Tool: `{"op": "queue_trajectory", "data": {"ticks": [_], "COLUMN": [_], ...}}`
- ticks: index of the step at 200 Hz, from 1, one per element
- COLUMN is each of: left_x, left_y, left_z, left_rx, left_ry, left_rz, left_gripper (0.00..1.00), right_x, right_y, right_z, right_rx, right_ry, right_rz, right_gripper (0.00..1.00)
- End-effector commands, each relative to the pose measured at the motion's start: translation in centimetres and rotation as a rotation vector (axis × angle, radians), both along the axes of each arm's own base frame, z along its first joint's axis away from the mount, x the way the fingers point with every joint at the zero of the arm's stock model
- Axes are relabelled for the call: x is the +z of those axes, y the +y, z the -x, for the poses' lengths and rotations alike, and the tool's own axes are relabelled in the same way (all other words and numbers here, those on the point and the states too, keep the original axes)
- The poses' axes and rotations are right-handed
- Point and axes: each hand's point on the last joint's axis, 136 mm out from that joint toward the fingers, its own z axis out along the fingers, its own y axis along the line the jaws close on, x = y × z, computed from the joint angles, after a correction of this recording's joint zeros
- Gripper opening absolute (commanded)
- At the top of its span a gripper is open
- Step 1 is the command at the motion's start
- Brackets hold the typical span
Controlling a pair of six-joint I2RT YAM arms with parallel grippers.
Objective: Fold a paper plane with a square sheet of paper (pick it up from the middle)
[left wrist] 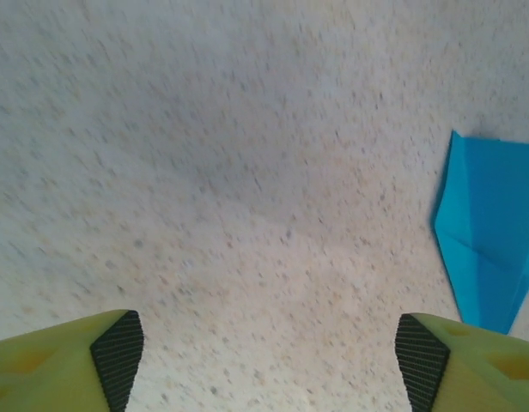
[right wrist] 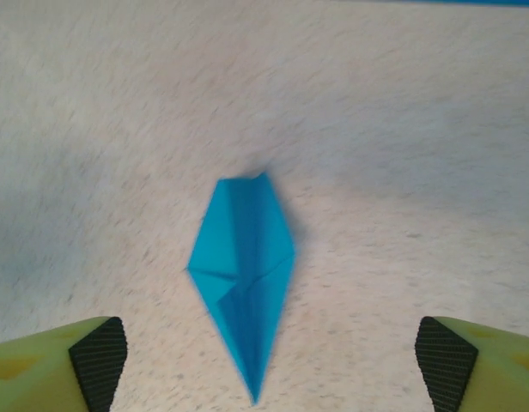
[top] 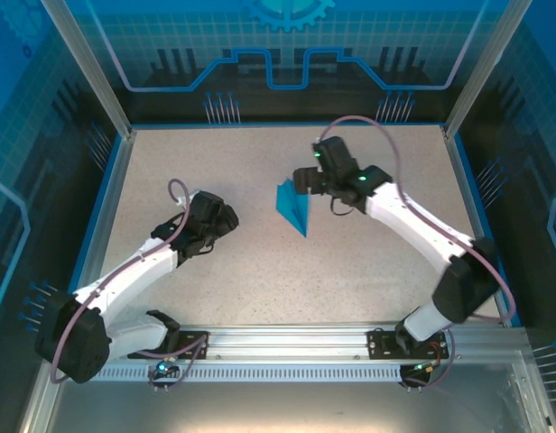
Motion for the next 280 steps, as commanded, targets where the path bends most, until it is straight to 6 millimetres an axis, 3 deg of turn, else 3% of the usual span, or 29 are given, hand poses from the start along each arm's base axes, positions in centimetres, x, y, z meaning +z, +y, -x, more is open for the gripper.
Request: {"op": "queue_trajectory", "data": {"ticks": [1, 37, 72, 89, 113, 149, 211, 261, 280], "left_x": [2.2, 4.4, 3.0, 1.8, 1.8, 0.2, 0.2, -0.3, -1.5], "left_y": [3.6, 7.3, 9.9, 10.8, 11.8, 12.7, 10.4, 9.6, 9.2], "left_z": [-0.2, -0.8, -1.4, -1.4, -1.6, -2.3, -3.8, -5.7, -6.5], "left_rx": [0.046, 0.094, 0.107, 0.102, 0.084, 0.013, -0.137, -0.2, -0.224], "left_ry": [-0.063, -0.192, -0.263, -0.267, -0.29, -0.35, -0.545, -0.59, -0.577], "left_rz": [-0.162, -0.336, -0.437, -0.465, -0.508, -0.492, -0.443, -0.392, -0.377], "left_gripper": [0.96, 0.99, 0.99, 0.98, 0.98, 0.98, 0.98, 0.99, 0.98], "right_x": [-1.3, -2.7, -5.6, -7.0, -8.7, -10.2, -10.6, -11.1, -11.8], "right_y": [-6.1, -13.5, -20.2, -22.1, -23.9, -23.0, -19.5, -19.0, -19.0], "right_z": [-0.3, 0.0, 1.4, 2.1, 2.9, 2.5, 0.7, -0.1, -0.2], "right_rx": [-0.149, -0.304, -0.49, -0.527, -0.536, -0.434, -0.245, -0.204, -0.201], "right_ry": [-0.031, -0.077, -0.164, -0.186, -0.206, -0.249, -0.389, -0.427, -0.43], "right_rz": [0.085, 0.151, 0.169, 0.15, 0.234, 0.25, 0.162, 0.159, 0.153], "right_gripper": [0.99, 0.99, 0.99, 0.99, 1.0, 1.0, 0.99, 1.0, 1.0]}}
